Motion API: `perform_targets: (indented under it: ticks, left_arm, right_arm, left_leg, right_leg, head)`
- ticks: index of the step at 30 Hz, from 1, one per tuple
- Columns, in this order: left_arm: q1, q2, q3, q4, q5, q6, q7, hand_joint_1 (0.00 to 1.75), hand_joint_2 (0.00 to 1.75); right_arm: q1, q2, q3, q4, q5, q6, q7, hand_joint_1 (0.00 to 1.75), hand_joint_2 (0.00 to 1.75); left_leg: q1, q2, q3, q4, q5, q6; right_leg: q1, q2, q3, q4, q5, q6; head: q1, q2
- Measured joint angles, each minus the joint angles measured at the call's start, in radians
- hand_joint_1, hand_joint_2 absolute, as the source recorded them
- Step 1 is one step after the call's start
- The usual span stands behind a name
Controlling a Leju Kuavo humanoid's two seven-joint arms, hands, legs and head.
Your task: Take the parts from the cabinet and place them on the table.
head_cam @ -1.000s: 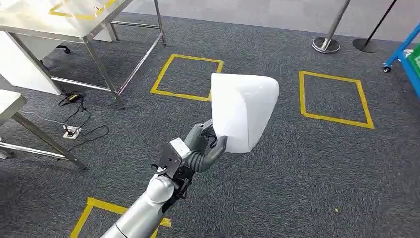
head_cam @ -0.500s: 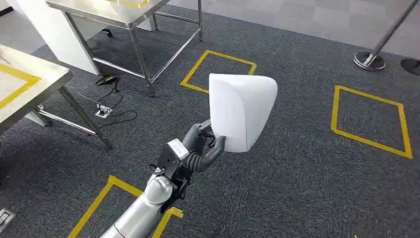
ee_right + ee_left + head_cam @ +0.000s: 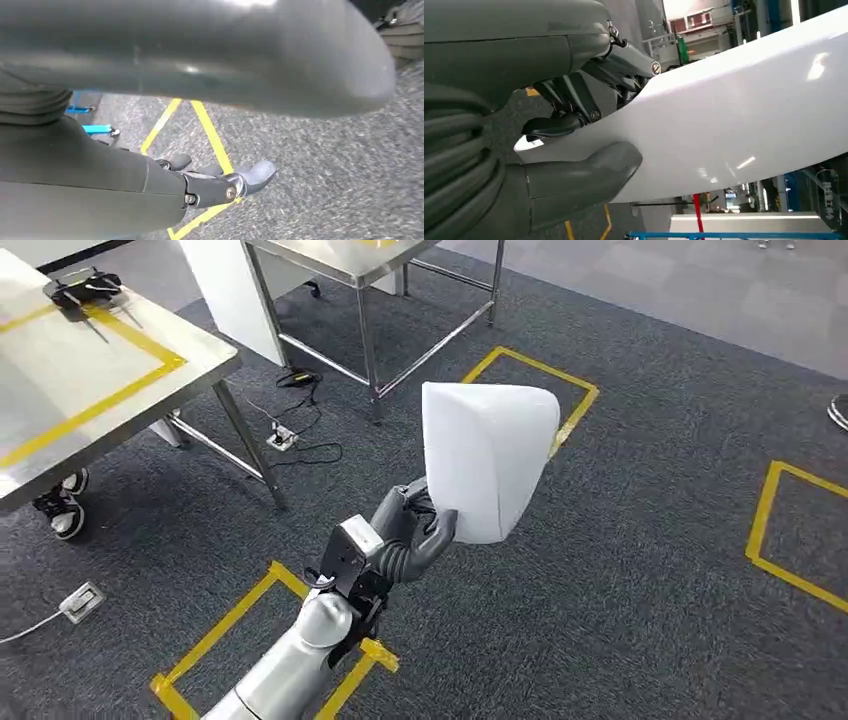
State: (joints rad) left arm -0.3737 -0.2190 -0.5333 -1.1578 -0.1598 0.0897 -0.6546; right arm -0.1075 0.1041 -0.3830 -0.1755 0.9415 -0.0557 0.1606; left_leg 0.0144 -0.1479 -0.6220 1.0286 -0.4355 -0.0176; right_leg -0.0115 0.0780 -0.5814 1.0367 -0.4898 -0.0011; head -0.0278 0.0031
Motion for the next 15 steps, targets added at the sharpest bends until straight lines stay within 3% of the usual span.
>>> perform_targets:
  ticks: [1,2,3,4,5,6,7,8,9,11,12,13,15]
  left_arm:
    - [0.0,0.0,0.0,0.0,-0.001,0.001,-0.002,1.75,1.75]
    - [0.0,0.001,0.0,0.0,-0.002,0.002,-0.003,1.75,1.75]
    - [-0.003,0.002,0.0,0.001,-0.002,0.006,-0.005,1.75,1.75]
    - [-0.007,0.0,0.0,0.003,-0.002,0.006,-0.005,1.75,1.75]
    - [-0.009,0.0,0.0,0.004,-0.003,0.006,-0.005,1.75,1.75]
    - [-0.009,0.0,0.0,0.005,-0.003,0.006,-0.005,1.75,1.75]
    - [-0.009,0.001,0.0,0.008,-0.003,0.007,-0.005,1.75,1.75]
    - [-0.009,0.002,0.0,0.011,-0.003,0.007,-0.005,1.75,1.75]
    - [-0.009,0.002,0.0,0.014,-0.003,0.007,-0.005,1.75,1.75]
    - [-0.01,0.002,0.0,0.014,-0.003,0.007,-0.005,1.75,1.75]
    - [-0.013,0.002,0.0,0.014,-0.003,0.007,-0.005,1.75,1.75]
    - [-0.014,-0.001,0.0,0.015,-0.003,0.008,-0.006,1.75,1.75]
    - [-0.014,0.0,0.0,0.018,-0.003,0.01,-0.008,1.75,1.75]
  right_arm:
    - [0.0,0.0,0.0,0.0,0.0,-0.001,0.0,0.0,0.0]
    - [0.0,0.003,0.0,0.0,-0.001,-0.002,0.0,0.0,0.0]
    - [-0.001,0.002,0.0,0.0,-0.002,-0.006,0.001,0.0,0.0]
    - [0.0,0.002,0.0,0.0,-0.002,-0.006,0.0,0.0,0.0]
    - [0.001,0.002,0.0,0.0,-0.003,-0.006,0.001,0.0,0.0]
    - [0.004,0.002,0.0,0.0,-0.003,-0.006,0.001,0.0,0.0]
    - [0.004,0.002,-0.001,0.0,-0.003,-0.006,0.001,0.0,0.0]
    - [0.004,0.002,-0.001,0.0,-0.004,-0.006,0.001,0.0,0.0]
    - [0.003,0.002,-0.001,0.0,-0.005,-0.006,0.001,0.0,0.0]
    - [0.0,0.003,-0.001,0.0,-0.005,-0.006,0.001,0.0,0.0]
    - [0.0,0.003,-0.001,0.0,-0.004,-0.006,0.001,0.0,0.0]
    - [-0.001,0.003,-0.001,0.0,-0.004,-0.006,0.001,0.0,0.0]
    - [-0.002,0.003,-0.001,0.0,-0.003,-0.006,0.001,0.0,0.0]
  left_leg:
    - [0.001,-0.015,-0.001,-0.006,0.005,-0.008]
    - [-0.003,-0.009,-0.007,-0.001,0.004,-0.012]
    - [-0.013,0.071,-0.019,0.027,-0.018,-0.012]
    - [-0.012,0.11,-0.046,0.083,-0.054,-0.014]
    - [-0.011,0.13,-0.079,0.158,-0.093,-0.016]
    - [-0.01,0.136,-0.114,0.235,-0.126,-0.019]
    - [-0.009,0.138,-0.138,0.291,-0.143,-0.021]
    - [-0.008,0.139,-0.142,0.301,-0.137,-0.023]
    - [-0.007,0.144,-0.118,0.259,-0.106,-0.024]
    - [-0.007,0.172,-0.021,0.087,-0.026,-0.021]
    - [-0.011,0.224,0.016,0.007,-0.02,-0.016]
    - [-0.021,0.234,0.024,0.0,-0.025,-0.003]
    - [-0.022,0.204,0.017,0.004,-0.021,0.011]
  right_leg:
    - [0.0,-0.014,0.008,-0.003,0.004,-0.006]
    - [-0.013,-0.033,0.01,-0.017,0.012,-0.016]
    - [-0.007,-0.046,0.013,-0.023,0.015,-0.025]
    - [-0.005,-0.06,0.013,-0.023,0.015,-0.03]
    - [-0.002,-0.075,0.013,-0.023,0.014,-0.032]
    - [-0.001,-0.092,0.013,-0.023,0.013,-0.034]
    - [-0.001,-0.108,0.013,-0.022,0.012,-0.034]
    - [-0.001,-0.122,0.013,-0.021,0.011,-0.034]
    - [-0.001,-0.138,0.014,-0.021,0.009,-0.032]
    - [-0.001,-0.163,0.019,-0.017,0.004,-0.027]
    - [0.001,-0.173,0.021,-0.013,-0.001,-0.021]
    - [0.009,-0.182,0.019,-0.007,-0.005,-0.014]
    - [0.01,-0.201,0.023,-0.011,-0.004,-0.007]
  head:
    - [0.0,0.0]
    - [0.0,0.0]
    - [-0.003,0.0]
    - [-0.009,0.0]
    - [-0.009,0.0]
    - [-0.009,0.0]
    - [-0.009,0.0]
    - [-0.009,0.0]
    - [-0.009,0.0]
    - [-0.009,0.0]
    - [-0.009,0.0]
    - [-0.009,0.0]
    - [-0.007,0.0]
